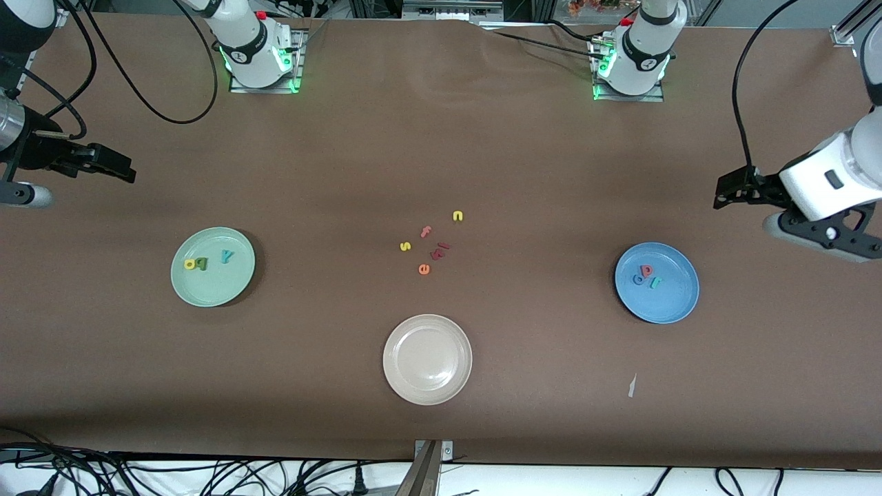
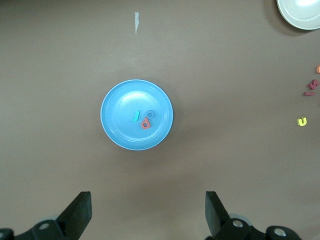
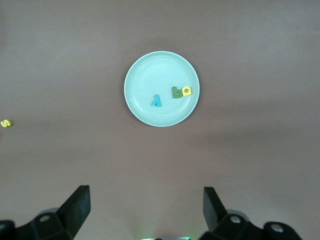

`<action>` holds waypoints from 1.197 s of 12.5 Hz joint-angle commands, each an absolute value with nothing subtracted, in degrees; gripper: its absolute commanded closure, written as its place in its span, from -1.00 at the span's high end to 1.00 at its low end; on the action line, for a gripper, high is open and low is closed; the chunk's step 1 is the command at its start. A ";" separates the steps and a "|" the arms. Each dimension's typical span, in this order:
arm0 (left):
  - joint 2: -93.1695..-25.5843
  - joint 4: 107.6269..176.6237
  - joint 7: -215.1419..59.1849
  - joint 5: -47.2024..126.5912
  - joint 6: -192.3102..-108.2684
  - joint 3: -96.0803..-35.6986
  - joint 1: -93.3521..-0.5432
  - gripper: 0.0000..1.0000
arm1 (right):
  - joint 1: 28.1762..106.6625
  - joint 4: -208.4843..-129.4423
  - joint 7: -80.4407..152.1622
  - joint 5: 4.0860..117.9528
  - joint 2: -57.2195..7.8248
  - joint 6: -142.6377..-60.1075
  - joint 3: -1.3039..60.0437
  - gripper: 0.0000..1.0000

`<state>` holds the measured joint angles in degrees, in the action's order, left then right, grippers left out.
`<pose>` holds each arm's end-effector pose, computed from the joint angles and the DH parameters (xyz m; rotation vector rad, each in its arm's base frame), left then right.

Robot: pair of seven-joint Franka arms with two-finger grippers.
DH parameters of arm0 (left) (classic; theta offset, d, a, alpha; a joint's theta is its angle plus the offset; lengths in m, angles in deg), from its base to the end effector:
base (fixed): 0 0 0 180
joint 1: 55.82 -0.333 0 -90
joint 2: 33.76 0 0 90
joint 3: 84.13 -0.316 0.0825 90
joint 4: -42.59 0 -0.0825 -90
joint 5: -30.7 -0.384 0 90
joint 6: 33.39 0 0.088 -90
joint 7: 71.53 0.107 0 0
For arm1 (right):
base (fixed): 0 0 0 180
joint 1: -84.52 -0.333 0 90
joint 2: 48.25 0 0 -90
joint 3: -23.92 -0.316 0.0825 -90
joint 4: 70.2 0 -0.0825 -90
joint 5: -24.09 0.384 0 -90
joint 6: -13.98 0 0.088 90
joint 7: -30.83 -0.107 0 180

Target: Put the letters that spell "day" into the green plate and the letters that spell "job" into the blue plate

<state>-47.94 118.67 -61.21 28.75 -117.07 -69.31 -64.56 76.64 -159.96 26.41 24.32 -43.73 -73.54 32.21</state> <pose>0.6139 -0.0407 0.5877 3.0739 -0.4333 -0.1642 0.5708 -0.0006 0.5790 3.1220 -0.1321 -0.1827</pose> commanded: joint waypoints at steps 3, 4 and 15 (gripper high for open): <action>-41.49 127.66 -62.13 29.65 -123.11 -80.60 -55.39 1.00 | 75.90 -158.71 25.82 23.65 -43.50 -73.29 32.53 1.00; -40.79 128.97 -62.04 30.08 -124.78 -80.79 -55.64 1.00 | 75.82 -158.71 25.82 23.65 -43.50 -73.29 32.53 1.00; -34.90 134.26 -76.36 30.35 -126.47 -81.31 -56.09 1.00 | 75.99 -158.80 25.82 23.65 -43.42 -73.29 32.53 1.00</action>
<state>-36.12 132.96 -75.64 28.78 -125.71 -81.14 -56.20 76.42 -159.91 26.41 24.32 -43.73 -73.58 32.22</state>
